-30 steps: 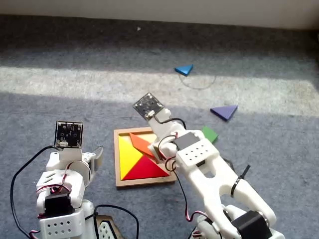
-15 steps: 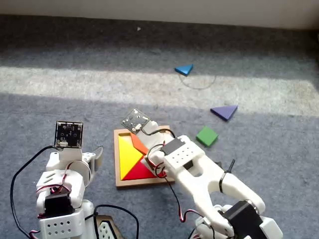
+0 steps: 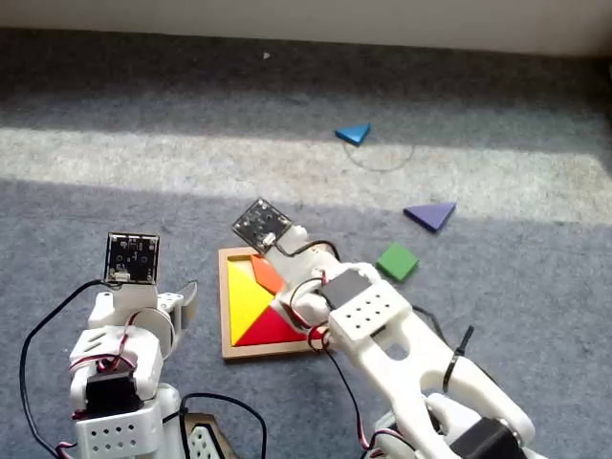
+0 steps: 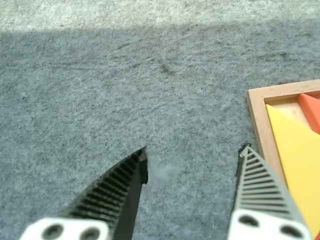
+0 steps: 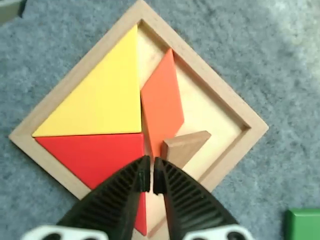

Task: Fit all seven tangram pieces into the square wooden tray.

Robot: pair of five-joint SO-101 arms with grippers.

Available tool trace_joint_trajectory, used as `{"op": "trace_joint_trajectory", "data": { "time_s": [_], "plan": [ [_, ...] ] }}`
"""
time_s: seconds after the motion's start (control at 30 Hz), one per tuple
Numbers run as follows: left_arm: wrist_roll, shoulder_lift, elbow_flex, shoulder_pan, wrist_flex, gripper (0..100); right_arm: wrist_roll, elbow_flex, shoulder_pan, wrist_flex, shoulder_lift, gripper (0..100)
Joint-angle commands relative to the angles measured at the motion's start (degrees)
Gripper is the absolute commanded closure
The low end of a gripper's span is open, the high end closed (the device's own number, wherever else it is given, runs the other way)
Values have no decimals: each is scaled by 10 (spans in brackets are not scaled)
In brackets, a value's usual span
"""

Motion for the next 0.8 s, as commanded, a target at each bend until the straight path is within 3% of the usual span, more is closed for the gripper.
{"op": "trace_joint_trajectory", "data": {
  "time_s": [0.0, 0.13, 0.37, 0.77],
  "plan": [
    [2, -7, -6, -3, -6, 708, 6, 34, -5, -82, -44, 975],
    [2, -7, -6, -2, -6, 708, 6, 71, -4, -156, -29, 975],
    [2, -7, -6, -2, -6, 708, 7, 54, 36, -155, 51, 975],
    [2, -7, -6, -2, -6, 708, 4, 4, 51, -112, 57, 975]
  ]
}}
